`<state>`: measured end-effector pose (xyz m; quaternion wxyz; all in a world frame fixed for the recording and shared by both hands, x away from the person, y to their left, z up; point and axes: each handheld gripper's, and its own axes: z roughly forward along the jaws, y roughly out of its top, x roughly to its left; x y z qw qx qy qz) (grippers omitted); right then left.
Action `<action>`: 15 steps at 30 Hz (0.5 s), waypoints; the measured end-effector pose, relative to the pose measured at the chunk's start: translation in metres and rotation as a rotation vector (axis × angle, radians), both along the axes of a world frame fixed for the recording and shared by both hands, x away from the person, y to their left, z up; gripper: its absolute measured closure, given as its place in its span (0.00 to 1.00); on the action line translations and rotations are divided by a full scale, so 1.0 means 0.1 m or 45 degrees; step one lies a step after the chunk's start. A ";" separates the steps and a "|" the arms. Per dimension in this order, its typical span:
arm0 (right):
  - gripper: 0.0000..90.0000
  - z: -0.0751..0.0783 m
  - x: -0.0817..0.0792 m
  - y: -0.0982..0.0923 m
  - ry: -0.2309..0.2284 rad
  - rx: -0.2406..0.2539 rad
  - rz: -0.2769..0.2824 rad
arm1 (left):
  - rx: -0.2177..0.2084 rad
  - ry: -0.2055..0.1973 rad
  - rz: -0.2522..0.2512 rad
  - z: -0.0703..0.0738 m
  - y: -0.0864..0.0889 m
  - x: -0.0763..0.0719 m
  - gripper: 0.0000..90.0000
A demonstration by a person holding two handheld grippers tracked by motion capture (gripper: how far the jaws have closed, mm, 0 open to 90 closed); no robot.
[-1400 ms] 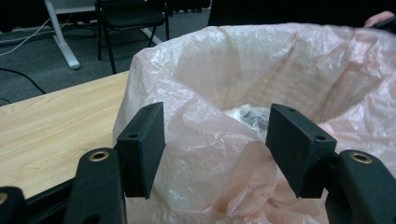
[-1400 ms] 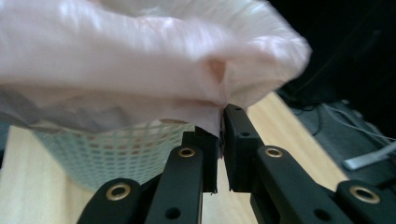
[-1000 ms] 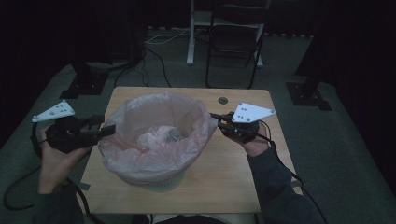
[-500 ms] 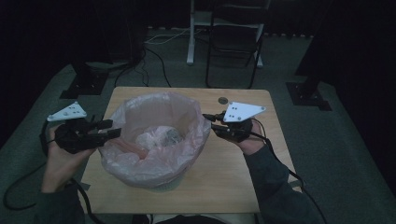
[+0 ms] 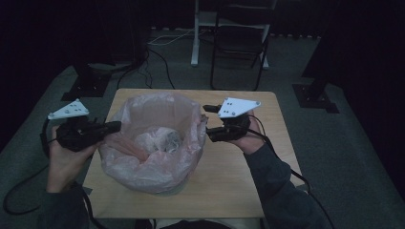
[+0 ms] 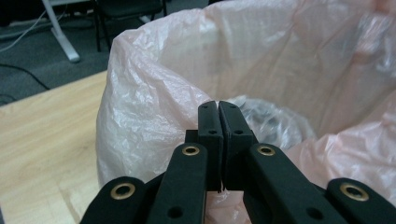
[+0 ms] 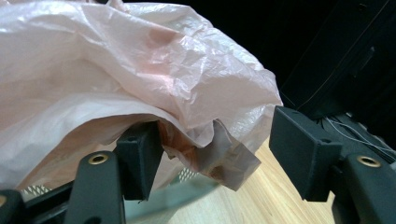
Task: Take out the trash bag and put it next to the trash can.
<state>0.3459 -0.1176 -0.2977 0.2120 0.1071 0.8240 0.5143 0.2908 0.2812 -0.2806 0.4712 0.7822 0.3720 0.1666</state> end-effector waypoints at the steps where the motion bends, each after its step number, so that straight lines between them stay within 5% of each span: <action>1: 0.39 0.02 0.00 0.01 0.000 0.002 0.004 | 0.001 -0.004 -0.009 0.02 -0.01 0.00 0.98; 15: 0.39 0.15 0.01 0.12 0.023 0.061 0.061 | -0.074 -0.084 -0.100 0.25 -0.13 0.01 0.98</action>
